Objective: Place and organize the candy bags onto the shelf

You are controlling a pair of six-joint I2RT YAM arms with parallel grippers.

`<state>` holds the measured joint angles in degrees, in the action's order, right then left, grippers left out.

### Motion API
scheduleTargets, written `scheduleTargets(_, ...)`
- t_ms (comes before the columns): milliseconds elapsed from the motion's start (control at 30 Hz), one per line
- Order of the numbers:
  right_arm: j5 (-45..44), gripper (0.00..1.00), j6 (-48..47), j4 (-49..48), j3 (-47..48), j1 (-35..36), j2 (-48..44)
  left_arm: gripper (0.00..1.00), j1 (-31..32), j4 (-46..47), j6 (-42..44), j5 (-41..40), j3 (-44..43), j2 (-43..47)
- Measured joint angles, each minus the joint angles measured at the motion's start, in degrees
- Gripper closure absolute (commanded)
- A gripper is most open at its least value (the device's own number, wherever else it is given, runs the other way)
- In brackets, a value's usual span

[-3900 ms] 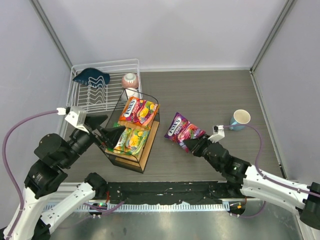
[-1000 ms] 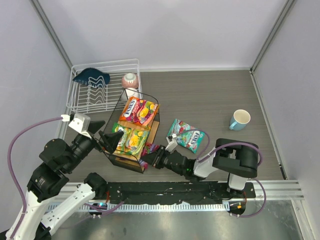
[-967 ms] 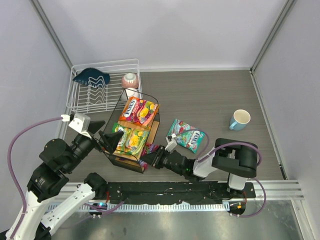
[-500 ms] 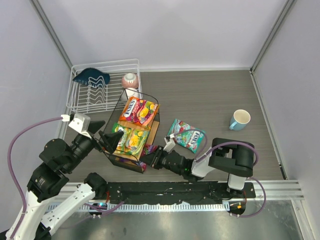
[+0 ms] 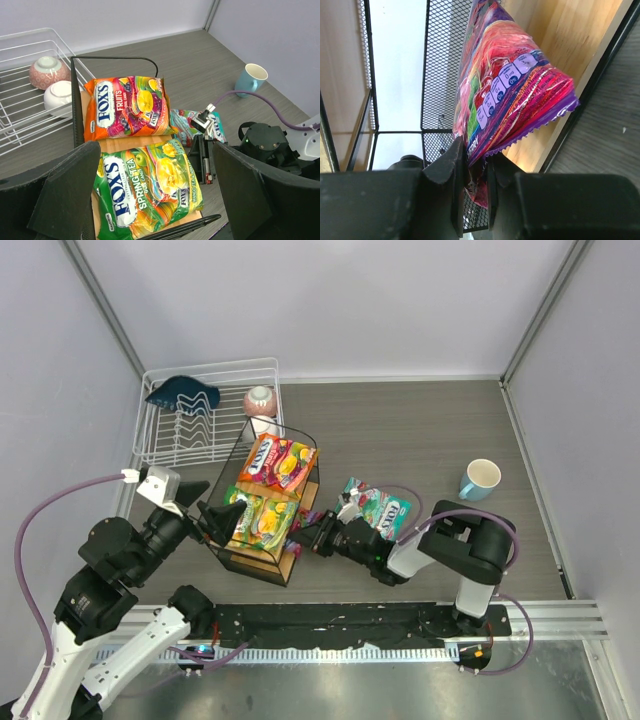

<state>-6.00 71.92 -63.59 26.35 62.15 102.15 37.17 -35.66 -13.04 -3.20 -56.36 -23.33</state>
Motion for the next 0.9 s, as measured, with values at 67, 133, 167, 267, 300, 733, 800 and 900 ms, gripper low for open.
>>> scheduleTargets(67,1.22,0.99,-0.28,0.00,0.00,-1.07,0.00,0.00,0.02,0.00,0.00,-0.02,0.00,-0.02)
scheduleTargets(133,3.43,0.99,-0.92,-0.13,0.07,-2.58,0.15,0.00,0.00,0.02,0.00,0.00,0.00,-0.07)
scheduleTargets(167,4.42,0.99,-1.16,-0.39,0.22,-3.30,0.42,0.00,0.02,0.04,0.00,0.00,0.00,-0.17)
scheduleTargets(267,7.37,0.99,-1.49,-1.81,0.70,-5.31,1.95,0.00,0.02,0.11,0.00,0.00,0.00,-0.48)
scheduleTargets(300,8.31,0.99,-1.53,-2.27,0.92,-6.05,2.62,0.00,0.02,0.15,-0.02,0.00,0.00,-0.63)
scheduleTargets(733,12.17,0.99,-1.16,-7.21,4.52,-10.05,9.42,0.00,0.00,0.24,-0.28,0.24,0.07,-1.16)
scheduleTargets(800,12.28,0.99,-1.07,-7.58,5.07,-10.19,9.99,0.00,0.02,0.24,-0.28,0.24,0.07,-1.14)
scheduleTargets(900,12.39,0.99,-1.05,-8.02,5.77,-10.32,10.91,0.00,0.02,0.24,-0.28,0.24,0.07,-1.14)
